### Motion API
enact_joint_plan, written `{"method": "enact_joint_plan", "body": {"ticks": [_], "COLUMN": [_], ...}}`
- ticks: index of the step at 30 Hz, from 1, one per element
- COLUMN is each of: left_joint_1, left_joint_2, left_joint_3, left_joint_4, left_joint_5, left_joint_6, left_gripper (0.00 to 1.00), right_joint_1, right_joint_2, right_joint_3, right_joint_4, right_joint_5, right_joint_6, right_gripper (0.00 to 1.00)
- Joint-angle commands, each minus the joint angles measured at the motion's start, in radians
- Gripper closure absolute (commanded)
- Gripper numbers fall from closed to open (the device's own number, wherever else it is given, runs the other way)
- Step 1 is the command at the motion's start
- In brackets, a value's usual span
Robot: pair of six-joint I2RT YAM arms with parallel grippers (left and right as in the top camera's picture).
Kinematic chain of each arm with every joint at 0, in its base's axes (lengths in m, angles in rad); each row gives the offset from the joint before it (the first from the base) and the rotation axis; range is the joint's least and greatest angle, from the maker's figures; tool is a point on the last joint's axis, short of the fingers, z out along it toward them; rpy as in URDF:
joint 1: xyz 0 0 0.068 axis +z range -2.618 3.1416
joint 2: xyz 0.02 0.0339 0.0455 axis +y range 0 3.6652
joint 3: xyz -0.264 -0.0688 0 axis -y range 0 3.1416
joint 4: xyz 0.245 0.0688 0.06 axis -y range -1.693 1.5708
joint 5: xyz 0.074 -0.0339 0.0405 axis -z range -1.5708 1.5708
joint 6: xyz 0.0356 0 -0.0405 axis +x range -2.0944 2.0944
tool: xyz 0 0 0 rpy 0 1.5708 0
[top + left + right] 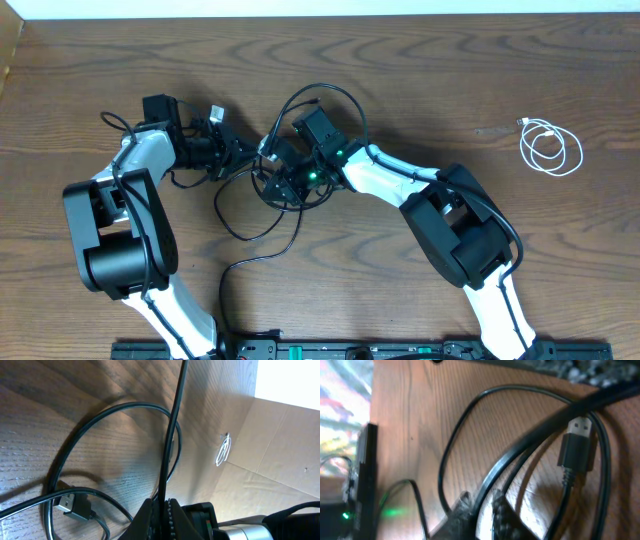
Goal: Untangle cables
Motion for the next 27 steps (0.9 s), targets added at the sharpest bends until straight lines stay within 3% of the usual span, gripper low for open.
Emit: {"method": "enact_joint_plan", "body": {"ticks": [1, 6, 8, 9, 17, 24, 27], "left_joint_1": [-0.002, -0.002, -0.002, -0.002, -0.002, -0.002, -0.002], "left_joint_2": [0.006, 0.006, 0.006, 0.006, 0.006, 0.006, 0.006], "left_joint_3": [-0.003, -0.003, -0.003, -0.003, -0.003, -0.003, -0.003], "left_joint_4": [0.003, 0.003, 0.003, 0.003, 0.003, 0.003, 0.003], "left_joint_5": [0.015, 0.016, 0.016, 0.016, 0.016, 0.008, 0.008], "left_joint_6": [-0.002, -0.002, -0.002, -0.002, -0.002, -0.002, -0.002], "left_gripper": [0.92, 0.92, 0.93, 0.93, 0.92, 0.93, 0.92], "right_joint_1": [0.005, 0.005, 0.005, 0.004, 0.005, 0.009, 0.012], "right_joint_2": [-0.037, -0.037, -0.037, -0.037, -0.036, -0.036, -0.036], "right_joint_3": [-0.008, -0.009, -0.009, -0.01, -0.011, -0.011, -0.011], "right_joint_4": [-0.002, -0.009, -0.025, -0.037, -0.076, -0.079, -0.079], "right_joint_5": [-0.003, 0.003, 0.02, 0.034, 0.041, 0.008, 0.008], "right_joint_6": [0.016, 0.055, 0.054, 0.055, 0.054, 0.054, 0.054], "right_gripper": [0.98, 0.95, 0.78, 0.77, 0.78, 0.93, 0.9]}}
